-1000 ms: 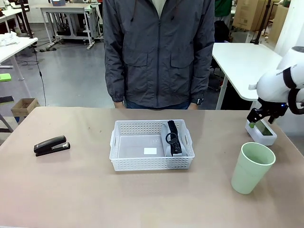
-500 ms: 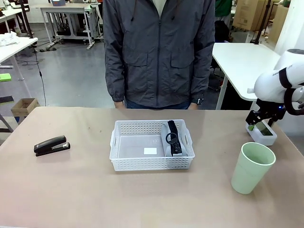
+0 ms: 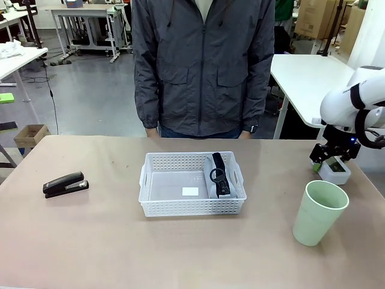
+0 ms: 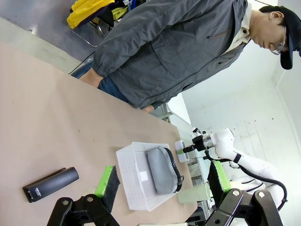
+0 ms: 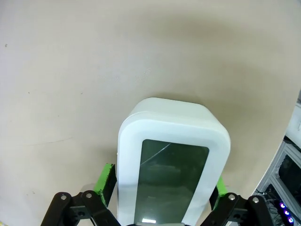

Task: Efficiently arrange items inside the basket to fit them all.
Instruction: Pick up the Digital clock and place it inside the Organizing basket.

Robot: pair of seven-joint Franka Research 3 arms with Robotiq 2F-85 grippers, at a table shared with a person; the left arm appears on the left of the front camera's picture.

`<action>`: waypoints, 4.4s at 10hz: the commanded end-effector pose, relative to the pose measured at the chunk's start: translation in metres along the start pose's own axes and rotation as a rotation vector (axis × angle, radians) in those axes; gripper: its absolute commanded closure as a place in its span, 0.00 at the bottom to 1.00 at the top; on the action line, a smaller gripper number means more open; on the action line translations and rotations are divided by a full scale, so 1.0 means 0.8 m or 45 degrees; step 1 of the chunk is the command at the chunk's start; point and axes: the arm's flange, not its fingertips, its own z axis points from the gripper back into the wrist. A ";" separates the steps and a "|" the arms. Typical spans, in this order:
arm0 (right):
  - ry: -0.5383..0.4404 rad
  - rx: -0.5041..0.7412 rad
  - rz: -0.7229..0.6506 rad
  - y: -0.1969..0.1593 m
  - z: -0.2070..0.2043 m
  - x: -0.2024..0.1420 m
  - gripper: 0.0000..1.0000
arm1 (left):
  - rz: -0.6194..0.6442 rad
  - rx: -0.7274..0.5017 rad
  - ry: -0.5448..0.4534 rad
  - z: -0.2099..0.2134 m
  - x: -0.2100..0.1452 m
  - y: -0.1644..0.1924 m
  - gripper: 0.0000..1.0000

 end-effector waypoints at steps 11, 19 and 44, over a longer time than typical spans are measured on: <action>0.020 0.001 -0.019 0.001 0.001 0.010 0.97 | -0.010 -0.011 -0.002 0.001 -0.001 -0.001 0.00; 0.271 0.249 -0.075 0.000 0.095 0.004 1.00 | -0.010 -0.011 -0.002 0.001 -0.001 -0.001 0.00; -0.014 0.356 0.509 0.512 0.217 -0.079 0.22 | -0.010 -0.011 -0.002 0.001 -0.001 -0.001 0.00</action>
